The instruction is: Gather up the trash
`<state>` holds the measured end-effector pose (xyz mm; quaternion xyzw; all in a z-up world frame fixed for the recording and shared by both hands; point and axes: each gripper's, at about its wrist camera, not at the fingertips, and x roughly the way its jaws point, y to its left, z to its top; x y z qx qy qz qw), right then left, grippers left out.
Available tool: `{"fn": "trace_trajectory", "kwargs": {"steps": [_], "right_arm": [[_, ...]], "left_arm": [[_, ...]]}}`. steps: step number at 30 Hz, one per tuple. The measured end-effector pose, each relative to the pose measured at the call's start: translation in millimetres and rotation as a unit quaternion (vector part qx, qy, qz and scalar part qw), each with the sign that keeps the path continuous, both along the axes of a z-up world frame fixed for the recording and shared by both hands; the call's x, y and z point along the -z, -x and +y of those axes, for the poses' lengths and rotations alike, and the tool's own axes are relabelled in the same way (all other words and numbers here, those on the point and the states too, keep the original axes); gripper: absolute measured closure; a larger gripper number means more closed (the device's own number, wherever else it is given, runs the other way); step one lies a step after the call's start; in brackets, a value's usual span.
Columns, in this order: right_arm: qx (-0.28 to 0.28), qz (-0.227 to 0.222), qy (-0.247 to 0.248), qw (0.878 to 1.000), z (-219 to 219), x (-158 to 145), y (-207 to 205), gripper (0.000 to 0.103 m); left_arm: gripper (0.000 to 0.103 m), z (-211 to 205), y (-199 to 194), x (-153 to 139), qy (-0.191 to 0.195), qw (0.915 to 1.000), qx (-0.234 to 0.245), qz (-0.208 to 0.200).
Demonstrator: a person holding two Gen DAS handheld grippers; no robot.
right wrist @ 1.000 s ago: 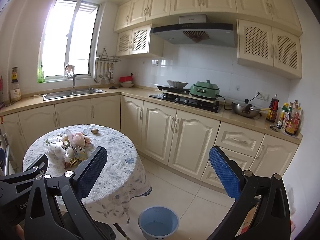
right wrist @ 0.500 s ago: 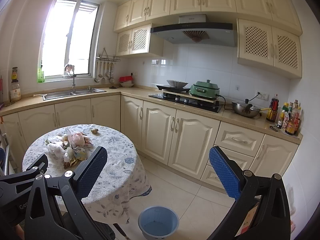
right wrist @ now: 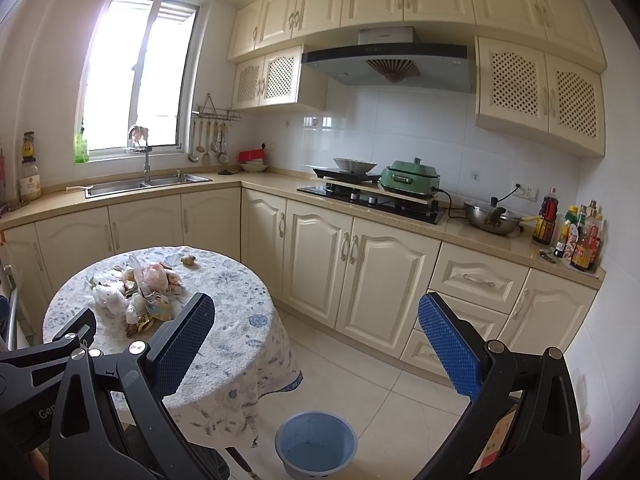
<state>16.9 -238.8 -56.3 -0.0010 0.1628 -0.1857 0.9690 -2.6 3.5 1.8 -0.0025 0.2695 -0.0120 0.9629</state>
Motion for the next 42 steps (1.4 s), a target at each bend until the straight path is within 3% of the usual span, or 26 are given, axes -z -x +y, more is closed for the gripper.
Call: {"fn": "trace_trajectory", "kwargs": {"steps": [9, 19, 27, 33, 42], "right_arm": [[-0.007, 0.018, 0.0, 1.0, 10, 5, -27, 0.0], [-0.046, 0.067, -0.007, 0.997, 35, 24, -88, 0.0], [-0.091, 0.132, -0.015, 0.987, 63, 52, -164, 0.0], [-0.115, 0.192, -0.02, 0.974, 86, 82, -221, 0.0], [-0.144, 0.259, -0.027, 0.955, 122, 125, -293, 0.0]], "left_arm": [[0.001, 6, -23, 4, -0.001, 0.9998, -0.006, 0.019], [0.001, 26, -84, 19, -0.001, 0.9966, -0.032, 0.076], [0.002, 50, -162, 45, 0.002, 0.9881, -0.061, 0.141], [0.006, 71, -232, 81, 0.004, 0.9754, -0.072, 0.208], [0.006, 104, -298, 121, 0.007, 0.9644, -0.082, 0.251]]}}
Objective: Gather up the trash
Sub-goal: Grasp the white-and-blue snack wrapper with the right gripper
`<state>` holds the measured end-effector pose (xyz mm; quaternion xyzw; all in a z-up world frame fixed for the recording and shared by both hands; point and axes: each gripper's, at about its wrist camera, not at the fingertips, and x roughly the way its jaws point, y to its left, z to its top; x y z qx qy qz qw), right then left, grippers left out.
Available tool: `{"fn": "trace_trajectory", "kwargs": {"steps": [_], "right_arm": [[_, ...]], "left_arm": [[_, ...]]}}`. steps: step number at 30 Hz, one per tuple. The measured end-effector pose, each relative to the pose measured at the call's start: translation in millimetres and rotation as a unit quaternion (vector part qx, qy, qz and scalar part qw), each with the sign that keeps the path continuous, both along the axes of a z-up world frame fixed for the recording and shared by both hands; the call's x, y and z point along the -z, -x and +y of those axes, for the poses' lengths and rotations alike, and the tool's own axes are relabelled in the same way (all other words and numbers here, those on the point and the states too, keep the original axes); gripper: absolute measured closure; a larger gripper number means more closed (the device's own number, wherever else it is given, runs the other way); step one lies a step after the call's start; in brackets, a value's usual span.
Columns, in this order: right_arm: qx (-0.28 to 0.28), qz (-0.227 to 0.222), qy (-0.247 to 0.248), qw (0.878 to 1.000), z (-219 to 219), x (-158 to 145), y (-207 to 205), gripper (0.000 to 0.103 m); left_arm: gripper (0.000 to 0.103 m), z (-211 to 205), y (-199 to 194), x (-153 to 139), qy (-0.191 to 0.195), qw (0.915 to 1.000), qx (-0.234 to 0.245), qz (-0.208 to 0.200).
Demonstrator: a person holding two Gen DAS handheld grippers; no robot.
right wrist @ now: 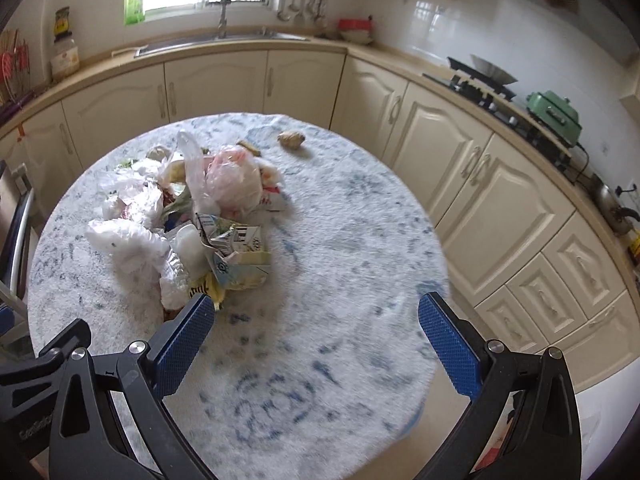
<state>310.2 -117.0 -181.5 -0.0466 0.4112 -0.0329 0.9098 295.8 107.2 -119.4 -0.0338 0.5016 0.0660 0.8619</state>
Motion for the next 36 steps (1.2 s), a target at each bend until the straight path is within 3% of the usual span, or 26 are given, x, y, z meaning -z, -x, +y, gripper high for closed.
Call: {"fn": "trace_trajectory", "kwargs": {"steps": [7, 13, 16, 19, 21, 22, 23, 30, 36], "right_arm": [[-0.02, 0.034, 0.013, 0.999, 21, 25, -46, 0.0], [-0.022, 0.054, 0.036, 0.998, 27, 43, -69, 0.002], [-0.024, 0.062, 0.027, 0.997, 23, 50, -75, 0.011], [-0.02, 0.066, 0.008, 0.998, 15, 53, -81, 0.03], [-0.018, 0.075, -0.006, 0.997, 9, 57, -85, 0.059], [-0.024, 0.073, -0.03, 0.997, 6, 56, -84, 0.063], [-0.027, 0.077, -0.05, 0.995, 2, 56, -84, 0.078], [-0.023, 0.063, -0.054, 0.996, -8, 54, -82, 0.079], [-0.001, 0.049, -0.054, 0.997, -30, 46, -84, 0.079]], "left_arm": [[0.006, 16, -38, 27, -0.015, 0.9993, 0.017, 0.029], [0.007, 24, -61, 42, 0.006, 0.9985, 0.035, 0.043], [0.01, 26, -66, 44, 0.016, 0.9981, 0.04, 0.045], [0.016, 28, -70, 41, 0.034, 0.9972, 0.049, 0.045], [0.016, 30, -69, 35, 0.037, 0.9972, 0.047, 0.044], [0.016, 31, -69, 33, 0.039, 0.9972, 0.046, 0.043], [0.016, 32, -69, 29, 0.044, 0.9973, 0.044, 0.038], [0.015, 32, -70, 1, 0.07, 0.9967, 0.039, 0.015], [0.015, 32, -76, -21, 0.126, 0.991, 0.045, 0.006]]}}
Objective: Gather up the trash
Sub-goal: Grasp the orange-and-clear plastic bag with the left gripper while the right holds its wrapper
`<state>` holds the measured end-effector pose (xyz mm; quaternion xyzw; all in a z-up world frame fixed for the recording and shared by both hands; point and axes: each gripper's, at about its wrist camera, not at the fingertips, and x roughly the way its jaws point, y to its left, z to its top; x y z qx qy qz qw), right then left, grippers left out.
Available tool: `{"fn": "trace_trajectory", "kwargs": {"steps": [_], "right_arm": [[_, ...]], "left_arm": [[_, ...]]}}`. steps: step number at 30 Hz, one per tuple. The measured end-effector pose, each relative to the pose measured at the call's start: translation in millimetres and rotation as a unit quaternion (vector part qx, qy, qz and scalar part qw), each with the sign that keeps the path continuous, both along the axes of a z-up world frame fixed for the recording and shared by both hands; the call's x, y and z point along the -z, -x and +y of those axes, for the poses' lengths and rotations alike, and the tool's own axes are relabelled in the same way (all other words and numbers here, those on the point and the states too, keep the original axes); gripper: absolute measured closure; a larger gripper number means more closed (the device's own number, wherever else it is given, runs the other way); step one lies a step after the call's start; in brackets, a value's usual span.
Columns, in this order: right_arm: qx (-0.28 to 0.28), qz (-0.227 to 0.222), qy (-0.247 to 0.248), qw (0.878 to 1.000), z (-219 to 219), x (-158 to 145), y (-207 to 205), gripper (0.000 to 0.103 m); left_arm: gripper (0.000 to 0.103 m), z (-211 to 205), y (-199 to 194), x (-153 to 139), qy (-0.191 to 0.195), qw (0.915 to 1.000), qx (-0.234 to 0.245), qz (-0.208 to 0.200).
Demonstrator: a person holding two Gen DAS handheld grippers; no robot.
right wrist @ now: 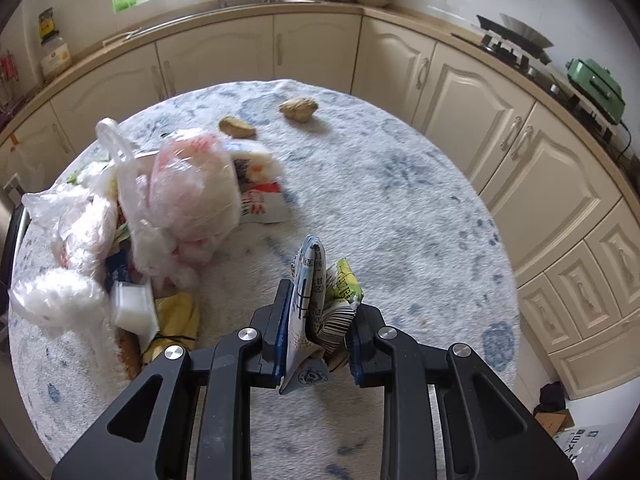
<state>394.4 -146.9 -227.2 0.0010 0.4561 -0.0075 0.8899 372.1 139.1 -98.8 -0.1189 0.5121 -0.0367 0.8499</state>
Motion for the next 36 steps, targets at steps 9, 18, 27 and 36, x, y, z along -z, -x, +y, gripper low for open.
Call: {"fn": "trace_trajectory", "kwargs": {"steps": [9, 18, 27, 36], "right_arm": [[0.011, -0.008, 0.003, 1.0, -16, -2, -9, 0.079], [0.006, 0.007, 0.015, 1.0, -19, 13, -24, 0.079], [0.001, 0.005, 0.019, 1.0, -18, 13, -22, 0.079], [0.005, -0.019, 0.012, 1.0, -18, -9, 6, 0.079]], "left_arm": [[0.031, -23, -32, 13, 0.048, 0.9985, -0.002, 0.026], [0.062, -40, -72, 66, 0.057, 0.9933, -0.017, 0.098], [0.072, -29, -78, 71, 0.054, 0.9945, -0.028, 0.085], [0.08, -45, -42, 30, 0.005, 0.9998, -0.006, 0.019]]}}
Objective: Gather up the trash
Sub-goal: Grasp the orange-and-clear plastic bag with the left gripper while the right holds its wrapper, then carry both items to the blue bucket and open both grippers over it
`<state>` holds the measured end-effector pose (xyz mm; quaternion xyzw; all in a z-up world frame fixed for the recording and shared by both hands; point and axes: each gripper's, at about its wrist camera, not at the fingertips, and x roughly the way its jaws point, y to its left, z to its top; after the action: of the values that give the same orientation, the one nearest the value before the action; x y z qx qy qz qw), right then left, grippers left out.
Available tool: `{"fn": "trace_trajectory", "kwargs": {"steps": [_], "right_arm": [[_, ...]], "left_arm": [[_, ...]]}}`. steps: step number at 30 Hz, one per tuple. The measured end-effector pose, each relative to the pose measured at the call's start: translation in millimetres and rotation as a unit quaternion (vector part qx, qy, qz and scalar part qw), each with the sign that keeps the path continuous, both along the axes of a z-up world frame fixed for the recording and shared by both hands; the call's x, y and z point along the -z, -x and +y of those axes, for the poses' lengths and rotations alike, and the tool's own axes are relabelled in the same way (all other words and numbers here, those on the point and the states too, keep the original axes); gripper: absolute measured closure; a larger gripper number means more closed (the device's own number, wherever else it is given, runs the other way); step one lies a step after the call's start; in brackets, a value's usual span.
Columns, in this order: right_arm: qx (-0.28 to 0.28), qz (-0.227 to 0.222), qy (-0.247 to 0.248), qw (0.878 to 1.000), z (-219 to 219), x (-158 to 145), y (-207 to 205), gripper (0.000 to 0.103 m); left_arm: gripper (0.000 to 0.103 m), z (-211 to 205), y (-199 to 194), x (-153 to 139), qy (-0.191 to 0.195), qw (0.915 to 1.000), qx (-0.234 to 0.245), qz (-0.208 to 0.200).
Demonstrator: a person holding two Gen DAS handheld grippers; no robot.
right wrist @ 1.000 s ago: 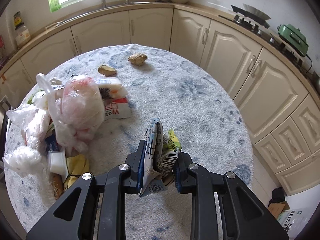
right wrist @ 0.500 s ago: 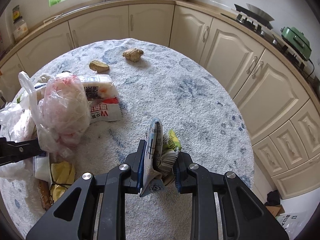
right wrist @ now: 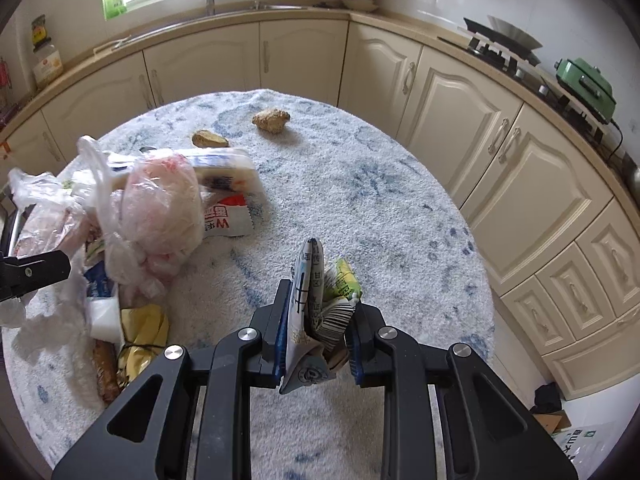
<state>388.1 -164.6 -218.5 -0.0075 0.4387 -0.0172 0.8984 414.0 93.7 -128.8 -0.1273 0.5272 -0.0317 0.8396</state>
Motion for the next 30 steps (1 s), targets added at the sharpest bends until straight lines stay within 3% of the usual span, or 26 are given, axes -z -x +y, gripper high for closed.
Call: {"fn": "trace_trajectory", "kwargs": {"steps": [5, 20, 30], "right_arm": [[0.002, -0.021, -0.003, 1.0, 2, -17, 23, 0.079], [0.009, -0.063, -0.016, 0.998, -3, -49, 98, 0.079], [0.056, -0.096, -0.011, 0.994, -36, -67, 148, 0.079]], "left_arm": [[0.084, -12, 30, -22, -0.02, 0.9988, 0.022, -0.038], [0.085, -2, 143, -76, -0.045, 0.9933, 0.047, -0.096], [0.085, -49, 199, -101, -0.051, 0.9833, 0.108, -0.137]]}}
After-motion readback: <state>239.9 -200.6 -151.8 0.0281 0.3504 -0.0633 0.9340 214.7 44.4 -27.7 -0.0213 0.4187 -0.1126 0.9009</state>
